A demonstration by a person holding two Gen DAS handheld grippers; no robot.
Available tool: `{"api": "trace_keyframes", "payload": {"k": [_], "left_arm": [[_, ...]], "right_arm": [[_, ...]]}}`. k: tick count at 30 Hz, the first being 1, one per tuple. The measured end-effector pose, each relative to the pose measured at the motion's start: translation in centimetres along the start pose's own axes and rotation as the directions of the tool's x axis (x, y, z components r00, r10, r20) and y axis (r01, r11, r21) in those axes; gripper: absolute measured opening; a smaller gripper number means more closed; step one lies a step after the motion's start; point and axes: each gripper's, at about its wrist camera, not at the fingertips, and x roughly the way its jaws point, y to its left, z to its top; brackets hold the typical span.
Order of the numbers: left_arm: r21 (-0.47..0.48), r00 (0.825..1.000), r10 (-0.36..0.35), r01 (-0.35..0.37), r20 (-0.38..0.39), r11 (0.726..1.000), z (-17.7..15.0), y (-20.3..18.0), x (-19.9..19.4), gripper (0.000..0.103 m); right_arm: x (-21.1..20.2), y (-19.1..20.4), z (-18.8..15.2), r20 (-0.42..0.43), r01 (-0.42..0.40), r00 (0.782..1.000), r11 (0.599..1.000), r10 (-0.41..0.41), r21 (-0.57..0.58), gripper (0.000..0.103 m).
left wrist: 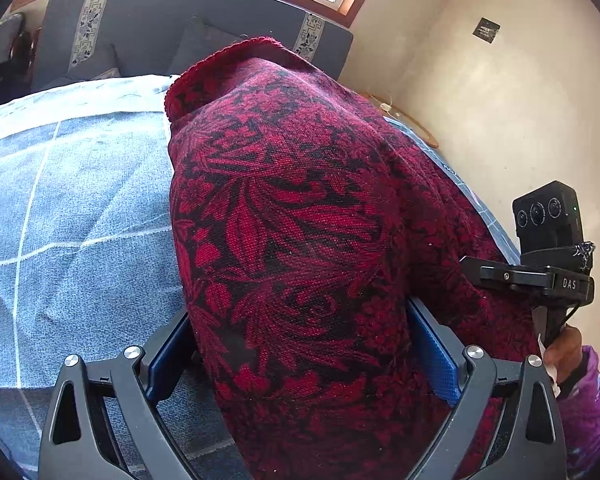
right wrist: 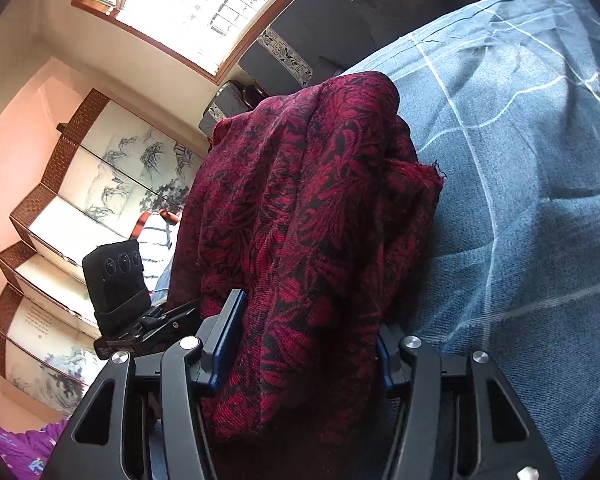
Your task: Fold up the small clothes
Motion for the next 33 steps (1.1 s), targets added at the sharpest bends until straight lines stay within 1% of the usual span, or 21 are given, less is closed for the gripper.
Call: {"api": "trace_keyframes", "payload": {"k": [3,7,11,15,23,27,33], "left_arm": [[0.001,1.000,0.021,-0.021,0.006,1.000,-0.1,-0.1,0.0,0.100],[0.029,0.997,0.077,-0.077,0.027,0.997,-0.3,-1.1,-0.3,0.102],[0.071,0.990,0.131,-0.134,0.055,0.988,-0.5,-2.2,-0.5,0.103],[0.095,0.985,0.156,-0.163,0.072,0.982,-0.5,-2.9,-0.5,0.103],[0.107,0.982,0.168,-0.177,0.082,0.978,-0.7,-3.8,-0.4,0.103],[0.116,0.981,0.173,-0.183,0.089,0.976,-0.8,-4.7,-0.7,0.101],[0.126,0.979,0.185,-0.195,0.091,0.973,-0.6,-4.6,-0.8,0.095]], "right_arm": [[0.3,0.9,0.1,0.004,0.064,0.998,0.996,-0.064,-0.054,0.053],[0.6,1.4,0.0,0.026,0.104,0.994,0.993,-0.103,-0.061,0.056],[1.0,2.6,-0.3,0.040,0.160,0.987,0.982,-0.156,-0.098,0.058],[0.9,2.4,-0.2,0.037,0.149,0.989,0.986,-0.146,-0.081,0.058],[0.9,2.3,-0.2,0.043,0.156,0.987,0.985,-0.153,-0.078,0.058],[0.8,2.5,-0.3,0.045,0.155,0.987,0.984,-0.152,-0.085,0.052],[0.7,2.7,-0.6,0.059,0.146,0.988,0.987,-0.142,-0.072,0.045]]}}
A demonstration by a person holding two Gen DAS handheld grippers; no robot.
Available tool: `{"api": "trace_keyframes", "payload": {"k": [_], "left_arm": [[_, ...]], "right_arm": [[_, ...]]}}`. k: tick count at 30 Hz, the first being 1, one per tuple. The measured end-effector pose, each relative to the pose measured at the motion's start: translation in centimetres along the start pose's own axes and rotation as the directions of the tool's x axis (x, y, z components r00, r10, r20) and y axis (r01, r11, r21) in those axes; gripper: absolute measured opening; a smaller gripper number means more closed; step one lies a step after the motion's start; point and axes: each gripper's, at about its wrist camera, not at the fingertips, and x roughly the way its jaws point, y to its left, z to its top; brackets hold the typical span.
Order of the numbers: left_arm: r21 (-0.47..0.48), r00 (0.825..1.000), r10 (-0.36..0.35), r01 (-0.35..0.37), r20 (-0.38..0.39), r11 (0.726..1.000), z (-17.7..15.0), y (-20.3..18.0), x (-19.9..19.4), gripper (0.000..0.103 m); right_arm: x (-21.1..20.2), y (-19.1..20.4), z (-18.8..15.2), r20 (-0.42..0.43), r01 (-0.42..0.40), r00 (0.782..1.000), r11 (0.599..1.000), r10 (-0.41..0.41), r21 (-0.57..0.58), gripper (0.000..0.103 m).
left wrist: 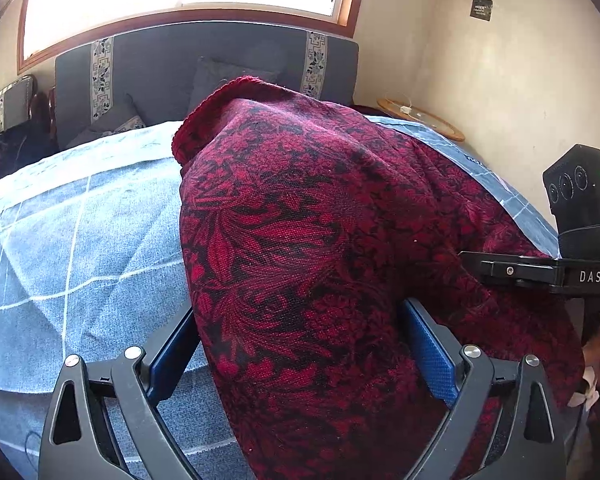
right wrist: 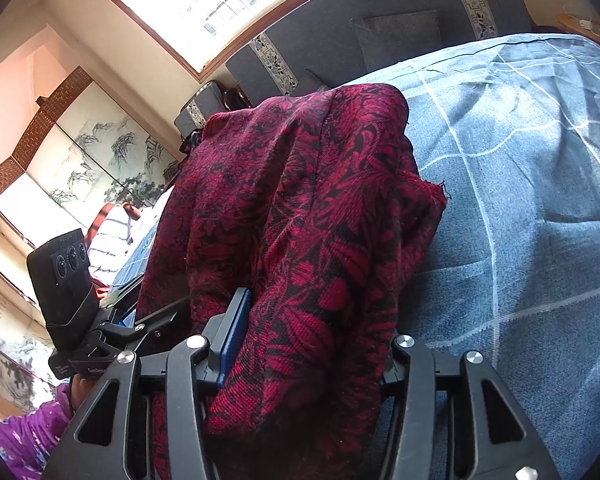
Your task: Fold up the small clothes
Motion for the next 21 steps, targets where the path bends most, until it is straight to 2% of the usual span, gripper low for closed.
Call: {"api": "trace_keyframes", "payload": {"k": [6,8,10,12,15,20,21], "left_arm": [[0.000,1.000,-0.001,0.001,-0.002,1.000,-0.1,-0.2,0.0,0.094],[0.002,1.000,-0.001,0.001,-0.001,1.000,-0.1,-0.2,0.0,0.094],[0.001,1.000,-0.001,0.001,0.000,1.000,-0.2,-0.4,0.0,0.094],[0.002,1.000,-0.003,0.003,0.000,1.000,-0.2,-0.4,0.0,0.094],[0.003,1.000,-0.003,0.003,0.004,1.000,-0.2,-0.5,-0.1,0.094],[0.050,0.999,0.022,-0.023,0.035,0.998,-0.1,-1.6,-1.0,0.072],[0.055,0.999,0.026,-0.028,0.039,0.998,-0.1,-1.7,-1.1,0.071]], "right_arm": [[-0.2,-0.1,-0.2,0.002,-0.003,1.000,1.000,0.003,0.002,0.044],[-0.1,-0.5,-0.1,-0.008,-0.014,1.000,1.000,0.014,0.021,0.045],[0.0,-0.9,-0.1,-0.020,-0.034,0.999,0.999,0.035,0.042,0.053],[0.1,-1.5,0.0,-0.021,-0.057,0.998,0.996,0.059,0.063,0.053],[0.1,-1.2,-0.1,-0.017,-0.048,0.999,0.998,0.048,0.044,0.051],[-0.4,-0.6,-0.1,0.003,-0.035,0.999,0.999,0.035,0.030,0.039],[-0.7,-0.3,-0.1,0.010,-0.033,0.999,0.999,0.033,0.034,0.037]]}}
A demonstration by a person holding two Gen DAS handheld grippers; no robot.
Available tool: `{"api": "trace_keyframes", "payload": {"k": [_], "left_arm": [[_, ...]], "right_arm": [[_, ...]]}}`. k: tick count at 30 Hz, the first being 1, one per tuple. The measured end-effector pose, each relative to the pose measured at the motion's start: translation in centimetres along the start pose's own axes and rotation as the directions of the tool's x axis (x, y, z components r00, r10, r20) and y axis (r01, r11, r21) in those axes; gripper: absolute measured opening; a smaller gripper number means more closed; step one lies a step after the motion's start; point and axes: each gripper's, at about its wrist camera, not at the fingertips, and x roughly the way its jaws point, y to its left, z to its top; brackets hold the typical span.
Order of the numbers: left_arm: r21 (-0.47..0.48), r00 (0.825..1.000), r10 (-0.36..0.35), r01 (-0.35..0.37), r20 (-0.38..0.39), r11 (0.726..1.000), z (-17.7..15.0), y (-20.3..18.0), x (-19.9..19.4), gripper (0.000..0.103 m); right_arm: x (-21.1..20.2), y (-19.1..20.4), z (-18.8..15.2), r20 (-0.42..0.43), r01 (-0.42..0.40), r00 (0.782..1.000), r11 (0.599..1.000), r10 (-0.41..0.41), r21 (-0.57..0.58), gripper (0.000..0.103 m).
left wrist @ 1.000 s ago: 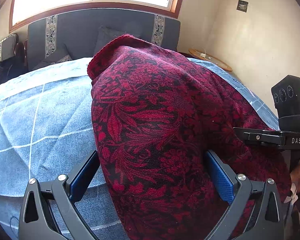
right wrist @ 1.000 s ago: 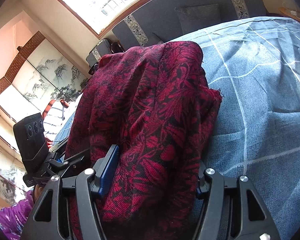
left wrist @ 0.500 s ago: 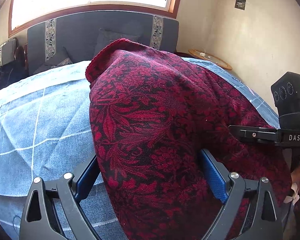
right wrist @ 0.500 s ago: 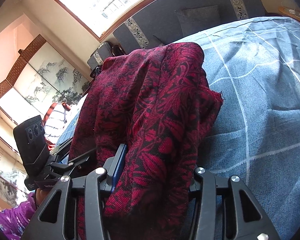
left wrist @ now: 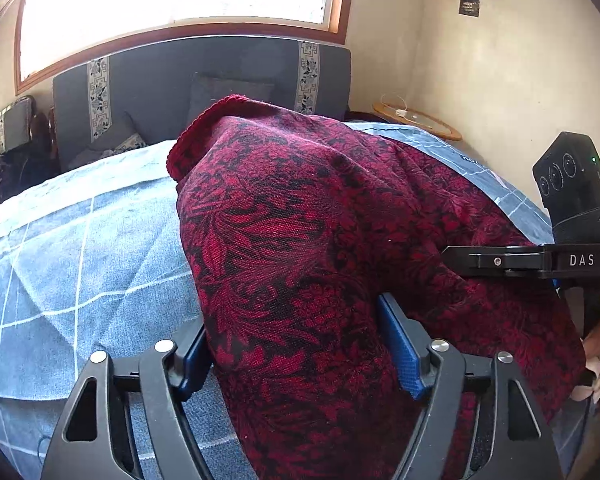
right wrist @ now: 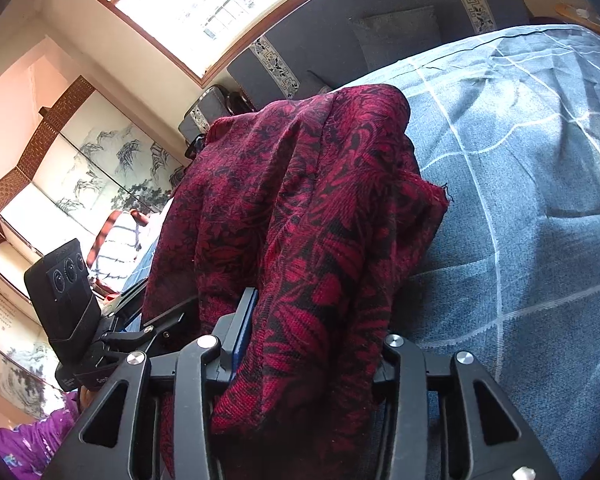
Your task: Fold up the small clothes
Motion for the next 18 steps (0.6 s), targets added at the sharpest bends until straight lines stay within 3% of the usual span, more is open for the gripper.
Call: {"api": "trace_keyframes", "payload": {"k": [7,18], "left_arm": [[-0.018,1.000,0.009,-0.009,-0.005,1.000,-0.2,0.0,-1.3,0.062],[-0.085,0.998,0.055,-0.055,0.006,0.995,-2.1,2.3,-6.5,0.061]], "right_arm": [[-1.0,2.1,-0.3,0.038,-0.003,0.999,1.000,0.003,0.011,0.033],[-0.4,6.3,-1.7,0.043,-0.076,0.996,0.997,0.076,0.010,0.032]]}}
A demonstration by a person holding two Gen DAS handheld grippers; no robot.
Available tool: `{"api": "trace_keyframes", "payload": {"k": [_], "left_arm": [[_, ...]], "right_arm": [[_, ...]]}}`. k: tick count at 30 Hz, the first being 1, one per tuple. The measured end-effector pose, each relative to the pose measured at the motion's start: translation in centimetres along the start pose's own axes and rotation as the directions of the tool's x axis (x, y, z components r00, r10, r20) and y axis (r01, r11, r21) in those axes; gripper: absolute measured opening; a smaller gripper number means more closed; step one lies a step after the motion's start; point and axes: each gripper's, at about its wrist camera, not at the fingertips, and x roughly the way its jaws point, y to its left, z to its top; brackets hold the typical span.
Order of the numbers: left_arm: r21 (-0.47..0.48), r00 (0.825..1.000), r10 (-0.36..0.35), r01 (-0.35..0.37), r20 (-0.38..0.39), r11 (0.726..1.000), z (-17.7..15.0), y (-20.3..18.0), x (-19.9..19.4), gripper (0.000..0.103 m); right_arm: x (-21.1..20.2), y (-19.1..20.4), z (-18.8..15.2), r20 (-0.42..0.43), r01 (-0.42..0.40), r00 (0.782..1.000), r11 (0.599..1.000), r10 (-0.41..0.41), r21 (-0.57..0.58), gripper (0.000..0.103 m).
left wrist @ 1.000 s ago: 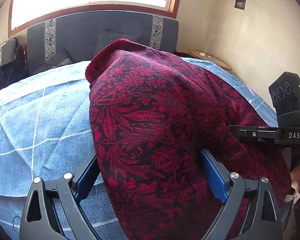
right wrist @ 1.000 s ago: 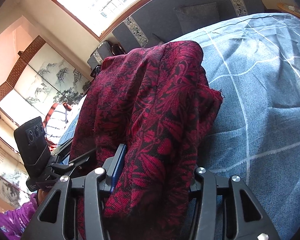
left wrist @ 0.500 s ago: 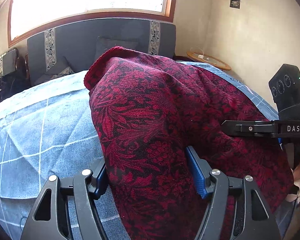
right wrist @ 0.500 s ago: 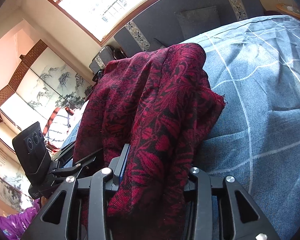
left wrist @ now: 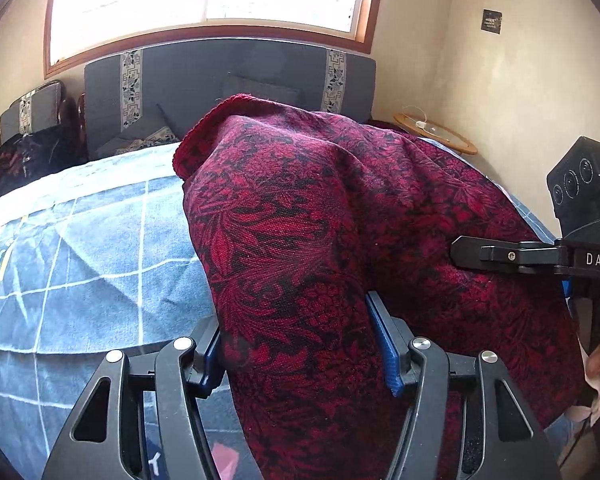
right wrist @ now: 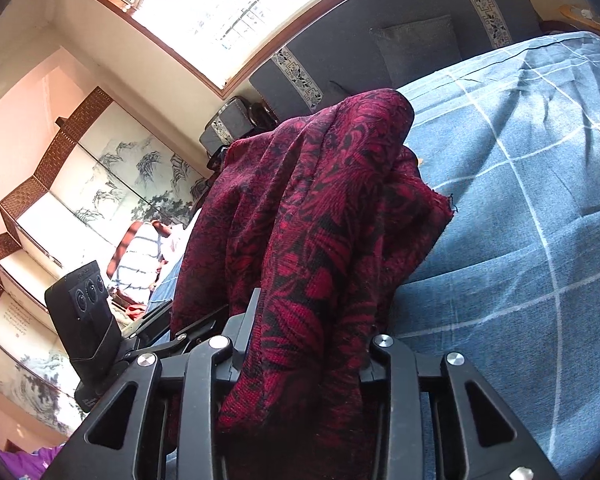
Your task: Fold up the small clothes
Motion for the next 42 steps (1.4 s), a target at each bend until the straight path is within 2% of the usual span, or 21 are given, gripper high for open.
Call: {"api": "trace_keyframes", "payload": {"k": [9,19,31,42], "left_arm": [[-0.035,0.998,0.057,-0.056,0.017,0.998,-2.5,2.6,-5.9,0.061],[-0.057,0.994,0.104,-0.103,0.014,0.993,-6.9,4.2,-11.3,0.061],[-0.090,0.993,0.114,-0.112,0.020,0.990,-10.3,4.3,-14.1,0.061],[-0.093,0.992,0.122,-0.120,0.022,0.988,-11.4,3.7,-14.8,0.061]], "right_arm": [[1.4,4.0,-2.4,-0.021,-0.085,0.996,0.996,0.085,0.001,0.031],[2.3,8.3,-6.5,-0.059,-0.143,0.988,0.990,0.142,-0.013,0.031],[1.9,10.2,-9.4,-0.084,-0.158,0.984,0.987,0.154,-0.033,0.031],[1.4,10.2,-10.4,-0.087,-0.163,0.983,0.986,0.159,-0.045,0.031]]}}
